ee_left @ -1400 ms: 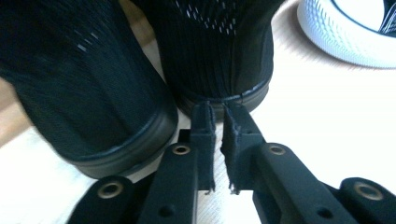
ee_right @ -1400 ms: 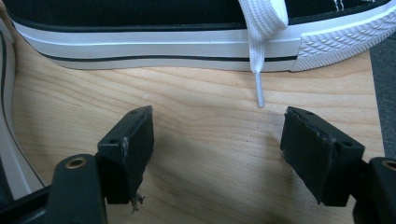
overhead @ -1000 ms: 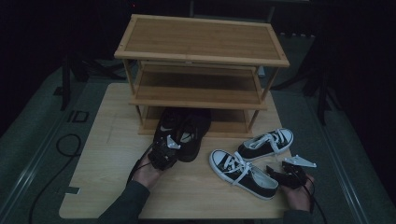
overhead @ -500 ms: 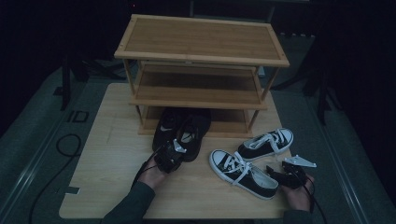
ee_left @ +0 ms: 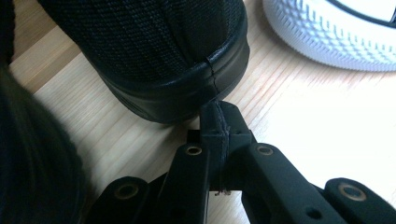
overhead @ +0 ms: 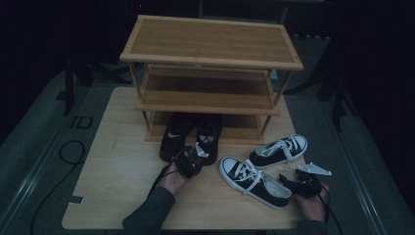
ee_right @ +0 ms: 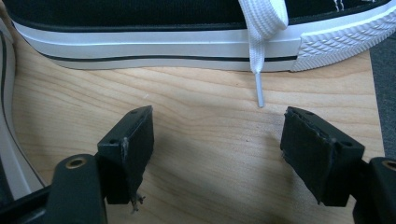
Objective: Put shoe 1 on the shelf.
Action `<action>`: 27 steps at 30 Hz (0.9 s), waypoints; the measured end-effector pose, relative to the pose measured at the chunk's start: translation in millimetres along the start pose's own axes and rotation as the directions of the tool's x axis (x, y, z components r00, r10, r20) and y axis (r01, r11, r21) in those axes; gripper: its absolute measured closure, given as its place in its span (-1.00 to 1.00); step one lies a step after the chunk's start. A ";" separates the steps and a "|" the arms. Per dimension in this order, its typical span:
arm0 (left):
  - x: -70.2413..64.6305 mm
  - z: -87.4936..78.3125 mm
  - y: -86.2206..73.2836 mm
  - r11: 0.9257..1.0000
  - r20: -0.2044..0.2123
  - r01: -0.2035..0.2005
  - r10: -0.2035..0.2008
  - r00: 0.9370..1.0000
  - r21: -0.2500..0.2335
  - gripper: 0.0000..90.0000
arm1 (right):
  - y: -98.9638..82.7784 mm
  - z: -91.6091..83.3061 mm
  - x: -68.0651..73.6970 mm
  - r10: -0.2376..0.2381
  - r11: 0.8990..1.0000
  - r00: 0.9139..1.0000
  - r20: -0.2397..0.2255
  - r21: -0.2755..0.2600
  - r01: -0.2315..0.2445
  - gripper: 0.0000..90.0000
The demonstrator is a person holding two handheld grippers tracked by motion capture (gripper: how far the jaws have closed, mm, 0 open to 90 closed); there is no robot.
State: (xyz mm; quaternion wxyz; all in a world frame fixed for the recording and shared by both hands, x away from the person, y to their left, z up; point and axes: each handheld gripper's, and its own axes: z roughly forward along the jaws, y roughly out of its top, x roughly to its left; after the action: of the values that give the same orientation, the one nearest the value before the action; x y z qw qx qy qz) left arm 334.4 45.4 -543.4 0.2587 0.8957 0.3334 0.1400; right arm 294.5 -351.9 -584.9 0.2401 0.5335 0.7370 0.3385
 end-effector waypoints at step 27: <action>-0.6 15.8 34.4 1.000 -0.081 0.026 -0.027 0.996 -0.017 1.00 | 0.1 0.2 -0.1 -0.001 1.000 1.000 -0.001 0.000 0.001 -0.43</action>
State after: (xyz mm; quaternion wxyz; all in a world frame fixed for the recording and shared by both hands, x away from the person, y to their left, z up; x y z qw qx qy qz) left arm 358.7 17.0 -537.4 0.2538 0.8828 0.3544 0.1753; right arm 294.7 -351.9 -585.0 0.2402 0.5330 0.7372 0.3388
